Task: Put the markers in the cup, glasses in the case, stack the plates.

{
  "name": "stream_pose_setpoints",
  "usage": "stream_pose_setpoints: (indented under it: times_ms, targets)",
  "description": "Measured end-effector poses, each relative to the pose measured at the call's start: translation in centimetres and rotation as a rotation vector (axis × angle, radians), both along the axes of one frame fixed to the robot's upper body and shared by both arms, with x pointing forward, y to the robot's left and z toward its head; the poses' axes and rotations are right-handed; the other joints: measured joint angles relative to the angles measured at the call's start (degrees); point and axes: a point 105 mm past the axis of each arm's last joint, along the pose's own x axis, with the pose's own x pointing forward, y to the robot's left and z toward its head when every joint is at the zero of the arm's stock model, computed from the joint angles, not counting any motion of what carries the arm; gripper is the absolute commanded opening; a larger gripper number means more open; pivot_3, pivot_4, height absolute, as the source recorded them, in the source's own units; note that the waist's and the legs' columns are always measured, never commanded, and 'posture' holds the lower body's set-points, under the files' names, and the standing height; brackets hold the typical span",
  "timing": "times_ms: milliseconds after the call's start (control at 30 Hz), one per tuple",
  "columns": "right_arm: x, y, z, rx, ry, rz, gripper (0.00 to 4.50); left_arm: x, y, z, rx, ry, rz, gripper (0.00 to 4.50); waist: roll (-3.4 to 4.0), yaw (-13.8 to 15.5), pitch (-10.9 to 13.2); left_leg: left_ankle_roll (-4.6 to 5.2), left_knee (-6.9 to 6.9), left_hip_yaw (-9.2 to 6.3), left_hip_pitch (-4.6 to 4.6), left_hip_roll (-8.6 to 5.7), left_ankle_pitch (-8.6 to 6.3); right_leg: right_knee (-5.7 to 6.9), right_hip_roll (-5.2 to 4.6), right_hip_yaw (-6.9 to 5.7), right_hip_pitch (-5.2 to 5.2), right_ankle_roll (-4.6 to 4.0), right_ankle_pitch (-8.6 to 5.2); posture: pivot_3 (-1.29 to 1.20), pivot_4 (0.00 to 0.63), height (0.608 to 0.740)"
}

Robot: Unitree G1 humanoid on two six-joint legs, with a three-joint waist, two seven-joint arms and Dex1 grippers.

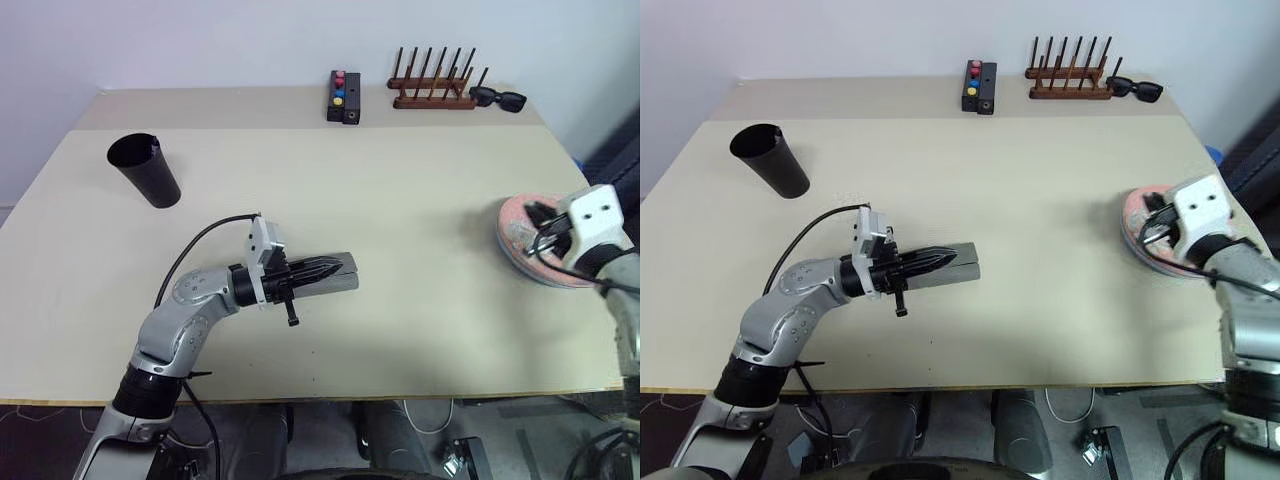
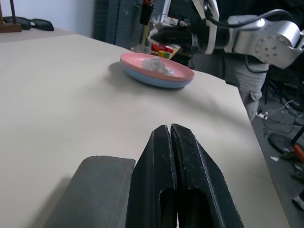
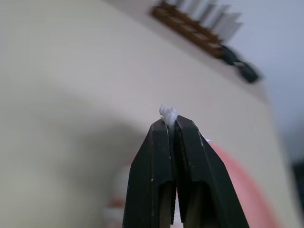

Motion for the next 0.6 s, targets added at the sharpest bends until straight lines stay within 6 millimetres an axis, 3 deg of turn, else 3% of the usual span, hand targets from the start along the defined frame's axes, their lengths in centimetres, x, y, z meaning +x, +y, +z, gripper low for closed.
stream_pose_setpoints:
  times_ms: [33, 133, 333, 500, 600]
  targets:
    - [0.0, -0.6, -0.5, -0.003, 0.011, -0.027, 0.03, 0.0, -0.1, 0.0, -0.001, 0.002, 0.0, 0.0, 0.0, 0.0, 0.0, 0.0, 0.0, 0.0, 0.0, 0.0, 0.0, 0.0, 0.0, 0.0, 0.0, 0.0, 0.0, 0.0, 0.15, 0.74]
    - [0.3, -2.0, -1.8, 0.012, 0.044, -0.085, 0.97, 0.1, -0.1, 0.0, -0.002, 0.004, 0.001, 0.0, 0.02, -0.2, 0.0, 0.0, 0.0, 0.01, 0.02, 0.0, 0.0, 0.01, 0.0, 0.02, 0.0, -0.01, 0.01, 0.0, 0.15, 0.74]
    - [0.8, -2.8, -1.9, 0.003, 0.03, -0.12, 3.89, 0.1, -0.2, 0.4, -0.003, -0.011, 0.016, 0.0, 0.03, -0.4, 0.0, 0.0, -0.01, 0.02, 0.04, 0.0, 0.0, 0.04, 0.01, 0.03, 0.0, 0.0, 0.01, 0.0, 0.15, 0.74]
    - [1.4, -2.0, -0.7, 0.013, -0.029, -0.082, 3.89, 1.1, 1.2, 0.8, 0.001, -0.04, 0.109, 0.0, 0.03, -0.5, 0.0, 0.0, -0.02, 0.01, 0.05, 0.01, 0.0, 0.04, 0.03, 0.03, 0.0, 0.0, 0.01, 0.0, 0.15, 0.74]
    - [1.7, 0.1, -0.7, 0.069, -0.039, 0.02, 3.89, 2.8, 4.6, 1.6, 0.01, -0.085, 0.278, 0.0, 0.03, -0.6, 0.0, 0.0, -0.06, 0.01, 0.09, 0.02, 0.0, 0.06, 0.03, 0.03, 0.0, 0.0, 0.01, 0.0, 0.15, 0.74]
